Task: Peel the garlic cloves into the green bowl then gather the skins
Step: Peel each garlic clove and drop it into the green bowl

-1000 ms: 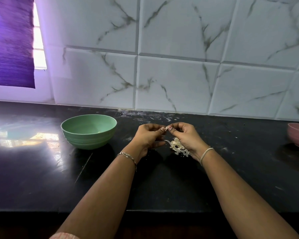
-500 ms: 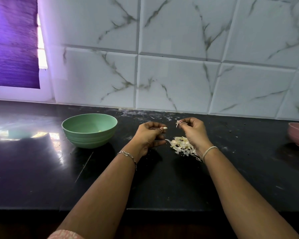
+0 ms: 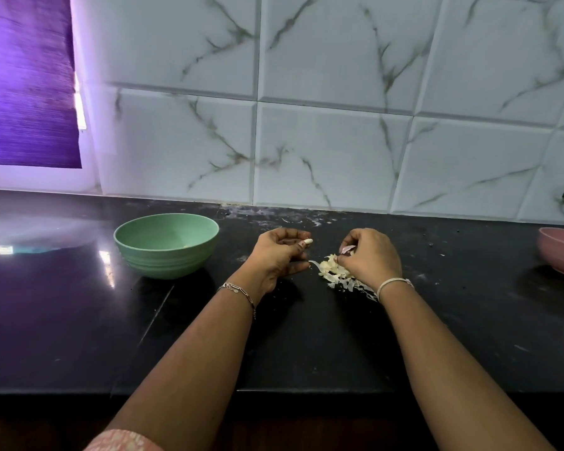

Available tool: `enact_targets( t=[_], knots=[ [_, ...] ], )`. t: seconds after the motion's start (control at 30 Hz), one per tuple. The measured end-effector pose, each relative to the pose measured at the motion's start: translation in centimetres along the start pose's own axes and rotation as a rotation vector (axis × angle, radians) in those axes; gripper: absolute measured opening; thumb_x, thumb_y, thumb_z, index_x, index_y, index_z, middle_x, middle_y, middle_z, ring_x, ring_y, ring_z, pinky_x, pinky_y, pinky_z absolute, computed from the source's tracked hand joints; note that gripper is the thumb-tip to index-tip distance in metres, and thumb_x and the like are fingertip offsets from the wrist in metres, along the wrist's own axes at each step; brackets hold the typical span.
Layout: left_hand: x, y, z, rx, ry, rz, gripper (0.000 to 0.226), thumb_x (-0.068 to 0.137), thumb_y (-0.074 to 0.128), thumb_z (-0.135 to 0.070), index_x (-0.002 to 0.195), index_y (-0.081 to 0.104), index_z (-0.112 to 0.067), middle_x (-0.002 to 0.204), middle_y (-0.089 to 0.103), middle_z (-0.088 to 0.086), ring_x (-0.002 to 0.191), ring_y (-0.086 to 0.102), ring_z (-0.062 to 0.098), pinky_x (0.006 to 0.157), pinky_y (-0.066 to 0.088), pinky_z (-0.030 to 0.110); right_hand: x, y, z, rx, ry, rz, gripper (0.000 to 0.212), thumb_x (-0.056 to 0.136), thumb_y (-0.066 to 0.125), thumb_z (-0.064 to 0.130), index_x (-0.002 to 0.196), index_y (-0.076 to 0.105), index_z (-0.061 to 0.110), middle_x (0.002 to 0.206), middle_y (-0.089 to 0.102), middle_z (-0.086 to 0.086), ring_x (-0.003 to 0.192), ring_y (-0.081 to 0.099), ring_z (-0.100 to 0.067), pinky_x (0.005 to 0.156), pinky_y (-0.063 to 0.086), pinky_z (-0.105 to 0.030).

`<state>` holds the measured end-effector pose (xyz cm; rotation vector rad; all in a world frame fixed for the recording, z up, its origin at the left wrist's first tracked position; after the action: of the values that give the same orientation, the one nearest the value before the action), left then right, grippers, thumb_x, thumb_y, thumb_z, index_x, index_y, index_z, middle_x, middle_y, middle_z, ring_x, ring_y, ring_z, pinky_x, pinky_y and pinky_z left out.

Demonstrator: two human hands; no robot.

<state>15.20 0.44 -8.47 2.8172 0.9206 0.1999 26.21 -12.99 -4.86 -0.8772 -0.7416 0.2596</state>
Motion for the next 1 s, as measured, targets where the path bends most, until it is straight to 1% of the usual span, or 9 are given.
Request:
enact_targets(
  t=[0.1, 0.27, 0.43, 0.57, 0.67, 0.77, 0.83, 0.9, 1.0],
  knots=[
    [-0.1, 0.0, 0.0, 0.004, 0.001, -0.005, 0.008, 0.087, 0.067, -0.002, 0.090, 0.066, -0.010, 0.083, 0.064, 0.004, 0.059, 0.060, 0.006, 0.053, 0.055, 0.022, -0.1, 0.0, 0.3, 0.032, 0.016, 0.008, 0.008, 0.082, 0.067, 0.022, 0.079, 0.072, 0.028, 0.077, 0.060, 0.012, 0.086, 0.062, -0.016, 0.069, 0.044, -0.025],
    [-0.3, 0.0, -0.2, 0.002, 0.010, -0.017, 0.010, 0.086, 0.068, -0.001, 0.085, 0.062, -0.010, 0.076, 0.064, 0.002, 0.058, 0.060, 0.007, 0.051, 0.054, 0.021, -0.5, -0.5, 0.4, -0.065, 0.040, 0.007, 0.008, 0.076, 0.066, 0.025, 0.075, 0.073, 0.027, 0.077, 0.065, 0.013, 0.084, 0.063, -0.014, 0.066, 0.042, -0.025],
    [-0.2, -0.1, -0.2, 0.001, 0.009, -0.028, 0.009, 0.087, 0.067, -0.002, 0.086, 0.063, -0.010, 0.077, 0.064, 0.002, 0.054, 0.061, 0.004, 0.052, 0.055, 0.022, -0.6, -0.8, 0.6, -0.058, 0.023, 0.004, 0.014, 0.080, 0.066, 0.024, 0.089, 0.075, 0.030, 0.095, 0.070, 0.012, 0.094, 0.063, -0.014, 0.075, 0.047, -0.027],
    [-0.2, 0.0, -0.1, -0.011, 0.001, -0.025, 0.010, 0.088, 0.065, 0.000, 0.086, 0.064, -0.010, 0.077, 0.065, 0.001, 0.051, 0.061, 0.002, 0.051, 0.055, 0.021, -0.6, -0.7, 0.5, -0.117, 0.012, -0.001, 0.010, 0.081, 0.066, 0.025, 0.082, 0.076, 0.029, 0.088, 0.071, 0.011, 0.090, 0.064, -0.014, 0.069, 0.045, -0.024],
    [-0.2, 0.0, -0.1, -0.010, 0.003, -0.020, 0.010, 0.089, 0.064, 0.000, 0.086, 0.066, -0.010, 0.078, 0.065, 0.002, 0.055, 0.061, 0.004, 0.050, 0.053, 0.021, -0.7, -1.0, 0.4, -0.122, 0.005, -0.032, 0.011, 0.077, 0.073, 0.030, 0.070, 0.067, 0.026, 0.077, 0.065, 0.012, 0.083, 0.063, -0.014, 0.064, 0.042, -0.025],
    [0.0, -0.1, -0.1, 0.007, 0.009, -0.020, 0.013, 0.088, 0.064, 0.001, 0.085, 0.068, -0.010, 0.081, 0.064, 0.003, 0.061, 0.061, 0.007, 0.050, 0.052, 0.021, -0.4, -1.1, 0.5, -0.037, -0.057, -0.079, 0.022, 0.080, 0.067, 0.012, 0.066, 0.056, 0.025, 0.082, 0.060, 0.007, 0.083, 0.060, -0.018, 0.066, 0.039, -0.026],
    [0.0, -0.1, -0.1, 0.014, 0.015, -0.023, 0.013, 0.088, 0.066, 0.001, 0.083, 0.068, -0.011, 0.081, 0.064, 0.002, 0.062, 0.061, 0.008, 0.050, 0.052, 0.020, -0.2, -0.7, 1.1, 0.073, -0.151, -0.069, 0.026, 0.086, 0.056, 0.001, 0.077, 0.065, 0.024, 0.090, 0.062, 0.005, 0.086, 0.060, -0.017, 0.072, 0.043, -0.028],
    [0.1, 0.0, -0.1, 0.020, 0.027, -0.031, 0.011, 0.087, 0.067, 0.000, 0.084, 0.067, -0.011, 0.078, 0.063, 0.002, 0.062, 0.060, 0.008, 0.050, 0.052, 0.021, -0.2, -0.2, 1.9, 0.275, -0.190, -0.032, 0.025, 0.090, 0.055, 0.002, 0.092, 0.072, 0.020, 0.095, 0.069, 0.003, 0.087, 0.064, -0.014, 0.080, 0.050, -0.028],
    [0.1, 0.0, -0.2, 0.029, 0.052, -0.038, 0.010, 0.087, 0.068, -0.001, 0.086, 0.065, -0.010, 0.076, 0.062, 0.002, 0.061, 0.060, 0.008, 0.052, 0.054, 0.022, -0.6, 0.5, 2.6, 0.541, -0.143, 0.051, 0.013, 0.086, 0.067, 0.009, 0.094, 0.073, 0.019, 0.087, 0.072, 0.003, 0.080, 0.068, -0.012, 0.077, 0.056, -0.024]
  ],
)
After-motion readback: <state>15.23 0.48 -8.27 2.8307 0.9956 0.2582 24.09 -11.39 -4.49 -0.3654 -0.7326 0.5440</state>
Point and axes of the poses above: each hand's wrist, its own x-axis towards the middle knuckle, its own y-axis out of the palm, z = x × y, the point moved 7 cm from there along x, towards the middle knuckle
